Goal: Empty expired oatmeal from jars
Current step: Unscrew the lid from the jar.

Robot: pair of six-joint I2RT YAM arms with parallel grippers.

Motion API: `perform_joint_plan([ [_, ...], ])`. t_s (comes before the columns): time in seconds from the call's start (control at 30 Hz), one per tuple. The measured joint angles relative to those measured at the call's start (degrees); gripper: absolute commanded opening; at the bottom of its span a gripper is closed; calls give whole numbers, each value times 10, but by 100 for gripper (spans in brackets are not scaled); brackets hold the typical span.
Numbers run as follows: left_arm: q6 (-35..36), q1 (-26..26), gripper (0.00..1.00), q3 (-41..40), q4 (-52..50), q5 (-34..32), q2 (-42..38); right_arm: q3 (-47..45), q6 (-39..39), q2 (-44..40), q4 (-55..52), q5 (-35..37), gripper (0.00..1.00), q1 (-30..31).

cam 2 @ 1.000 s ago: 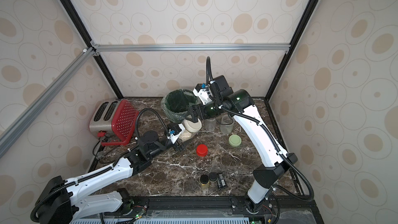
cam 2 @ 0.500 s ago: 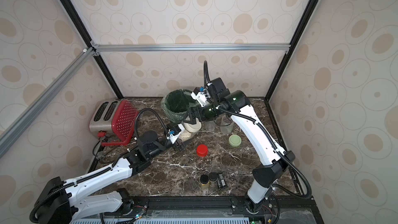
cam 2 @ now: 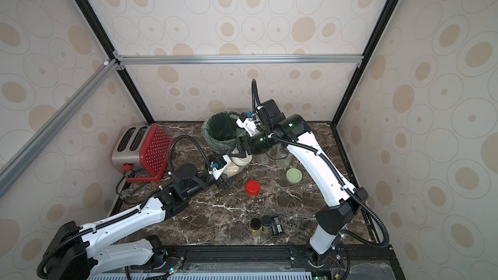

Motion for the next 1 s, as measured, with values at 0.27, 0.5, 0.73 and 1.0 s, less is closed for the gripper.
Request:
perform_joint_plan([
  [0.27, -17, 2, 0, -1, 16, 7, -14, 22, -163, -1, 8, -60, 49, -7],
  [0.5, -32, 2, 0, -13, 19, 14, -34, 8, -348, -8, 23, -123, 46, -8],
  [0.73, -38, 2, 0, -14, 24, 26, -36, 1, -436, -22, 22, -134, 46, -9],
  [1.0, -42, 2, 0, -22, 14, 22, -37, 7, -425, -34, 44, -122, 46, -9],
])
